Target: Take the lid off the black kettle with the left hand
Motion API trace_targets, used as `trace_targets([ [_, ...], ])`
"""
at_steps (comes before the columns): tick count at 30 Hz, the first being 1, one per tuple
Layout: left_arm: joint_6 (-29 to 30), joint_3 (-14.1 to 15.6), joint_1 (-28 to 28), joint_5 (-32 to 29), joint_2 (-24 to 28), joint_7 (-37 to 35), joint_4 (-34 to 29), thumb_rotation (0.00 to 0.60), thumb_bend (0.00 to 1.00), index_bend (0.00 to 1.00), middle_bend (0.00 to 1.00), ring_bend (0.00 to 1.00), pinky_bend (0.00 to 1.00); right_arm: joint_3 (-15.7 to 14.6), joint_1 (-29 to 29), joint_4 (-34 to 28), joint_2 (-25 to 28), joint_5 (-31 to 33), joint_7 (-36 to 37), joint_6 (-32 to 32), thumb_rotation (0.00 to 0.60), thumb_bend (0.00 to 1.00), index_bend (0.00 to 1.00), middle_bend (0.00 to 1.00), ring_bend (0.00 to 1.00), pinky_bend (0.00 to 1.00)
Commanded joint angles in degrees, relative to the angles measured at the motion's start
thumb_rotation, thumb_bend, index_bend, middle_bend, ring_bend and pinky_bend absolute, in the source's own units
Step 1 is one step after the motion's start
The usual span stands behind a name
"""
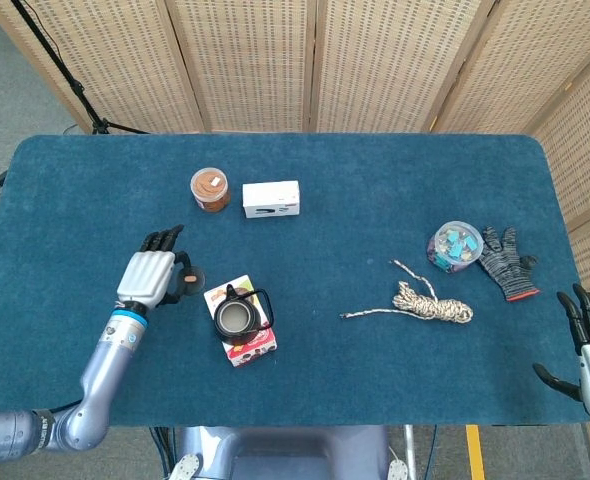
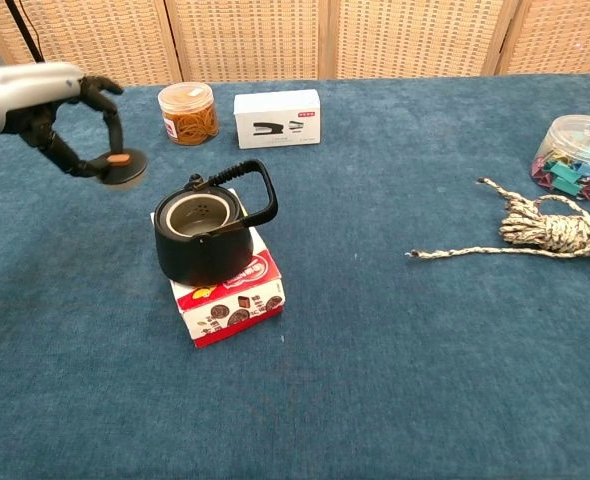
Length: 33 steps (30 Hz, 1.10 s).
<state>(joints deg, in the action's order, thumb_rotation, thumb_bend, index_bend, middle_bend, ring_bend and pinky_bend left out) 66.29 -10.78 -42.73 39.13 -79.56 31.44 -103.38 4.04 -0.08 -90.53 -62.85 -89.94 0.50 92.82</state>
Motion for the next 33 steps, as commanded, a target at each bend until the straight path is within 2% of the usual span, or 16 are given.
trace_targets([
  [1,-6.6,2.3,1.2,1.1,-2.8,-5.7,10.8,0.6,0.44,0.7,0.0,0.0,0.0,0.0,0.1,0.1,-0.1,0.2,-0.1,-0.2,0.6,0.0,0.03,0.0,0.0,0.0],
  [5,-9.5,3.1,2.0,4.7,-5.9,-10.4,18.0,0.6,0.44,0.71,0.0,0.0,0.0,0.0,0.2,0.1,-0.2,0.5,-0.3,-0.7,0.6,0.0,0.03,0.0,0.0,0.0],
  [7,-10.3,3.1,2.4,6.3,-6.9,-12.5,19.9,0.6,0.44,0.68,0.0,0.0,0.0,0.0,0.2,0.1,-0.2,0.5,-0.4,-0.7,0.6,0.0,0.03,0.0,0.0,0.0],
  [9,-11.3,3.2,2.7,7.8,-7.3,-14.2,21.1,0.6,0.41,0.56,0.0,0.0,0.0,0.1,0.3,0.2,-0.3,0.5,-0.4,-0.7,0.6,0.0,0.02,0.0,0.0,0.0],
  [11,-12.6,3.7,2.7,8.2,-6.5,-14.2,21.0,0.6,0.32,0.27,0.0,0.0,0.0,0.1,0.2,0.3,-0.4,0.5,-0.3,-0.6,0.6,0.0,0.01,0.0,0.0,0.0],
  [13,-13.1,4.0,2.8,8.3,-5.2,-13.8,20.0,0.6,0.23,0.06,0.0,0.0,0.0,0.1,0.2,0.4,-0.4,0.6,-0.2,-0.6,0.6,0.0,0.01,0.0,0.0,0.0],
  [14,-12.8,4.0,3.2,8.7,-4.0,-14.0,18.6,0.6,0.18,0.01,0.0,0.0,0.0,0.2,0.2,0.4,-0.4,0.6,-0.1,-0.5,0.6,0.0,0.01,0.0,0.0,0.0],
  [17,-11.5,4.0,4.5,10.6,-0.8,-15.3,15.0,0.6,0.11,0.0,0.0,0.0,0.0,0.2,0.2,0.4,-0.4,0.6,0.1,-0.5,0.6,0.0,0.0,0.0,0.0,0.0],
  [23,-5.7,4.9,9.1,17.6,6.1,-19.6,8.9,0.6,0.1,0.0,0.0,0.0,0.0,0.0,0.1,0.2,-0.3,0.2,0.1,-0.3,0.6,0.0,0.0,0.0,0.0,0.0],
  [26,-2.4,6.0,11.7,21.1,8.9,-21.1,7.6,0.6,0.1,0.0,0.0,0.0,0.0,0.0,0.1,0.0,-0.3,0.0,0.2,-0.1,0.6,0.0,0.0,0.0,0.0,0.0],
  [28,2.5,7.1,15.4,23.7,11.2,-23.0,7.1,0.6,0.1,0.0,0.0,0.0,0.0,-0.1,0.0,-0.2,-0.3,-0.3,0.0,0.1,0.6,0.0,0.0,0.0,0.0,0.0],
  [33,10.3,9.7,22.1,30.9,12.5,-29.9,8.7,0.6,0.1,0.0,0.0,0.0,0.0,0.1,0.0,-0.1,-0.3,-0.4,-0.8,0.5,0.6,0.0,0.0,0.0,0.0,0.0],
])
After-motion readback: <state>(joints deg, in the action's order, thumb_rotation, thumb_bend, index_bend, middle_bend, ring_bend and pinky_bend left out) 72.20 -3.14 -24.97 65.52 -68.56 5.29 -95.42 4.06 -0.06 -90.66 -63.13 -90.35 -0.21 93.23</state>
